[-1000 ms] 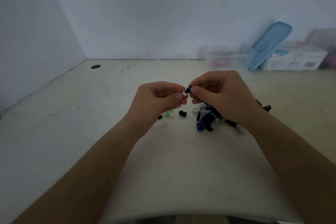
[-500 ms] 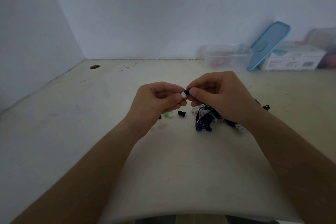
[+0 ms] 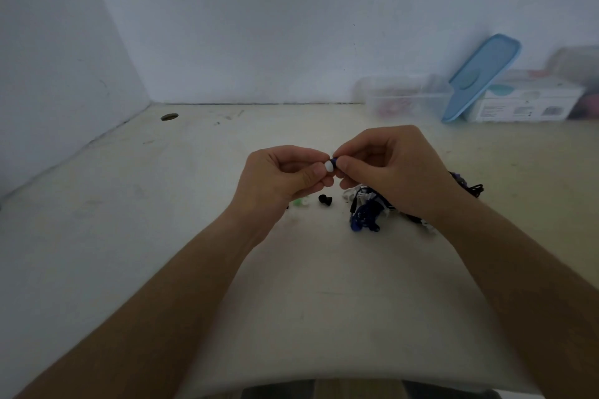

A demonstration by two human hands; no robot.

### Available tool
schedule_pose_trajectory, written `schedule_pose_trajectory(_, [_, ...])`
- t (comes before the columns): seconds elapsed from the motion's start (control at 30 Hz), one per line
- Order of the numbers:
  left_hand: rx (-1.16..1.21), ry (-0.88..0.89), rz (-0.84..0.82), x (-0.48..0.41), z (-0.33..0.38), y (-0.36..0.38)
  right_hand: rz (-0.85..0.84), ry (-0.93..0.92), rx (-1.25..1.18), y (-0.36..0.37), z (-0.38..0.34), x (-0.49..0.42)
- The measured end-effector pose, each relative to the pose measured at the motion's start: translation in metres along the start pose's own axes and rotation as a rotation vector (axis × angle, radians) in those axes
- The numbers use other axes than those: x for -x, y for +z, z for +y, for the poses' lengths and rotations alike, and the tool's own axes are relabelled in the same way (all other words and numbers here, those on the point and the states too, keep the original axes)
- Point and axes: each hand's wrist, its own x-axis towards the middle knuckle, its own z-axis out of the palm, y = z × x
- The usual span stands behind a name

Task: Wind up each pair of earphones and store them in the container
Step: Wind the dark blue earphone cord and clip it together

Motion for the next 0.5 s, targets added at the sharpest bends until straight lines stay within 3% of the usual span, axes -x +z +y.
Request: schedule_pose_trajectory(0.5, [-0.125, 0.176, 0.12, 0.0, -0.003, 0.006, 0.185, 0.031, -0.009, 0.019, -0.001, 0.0])
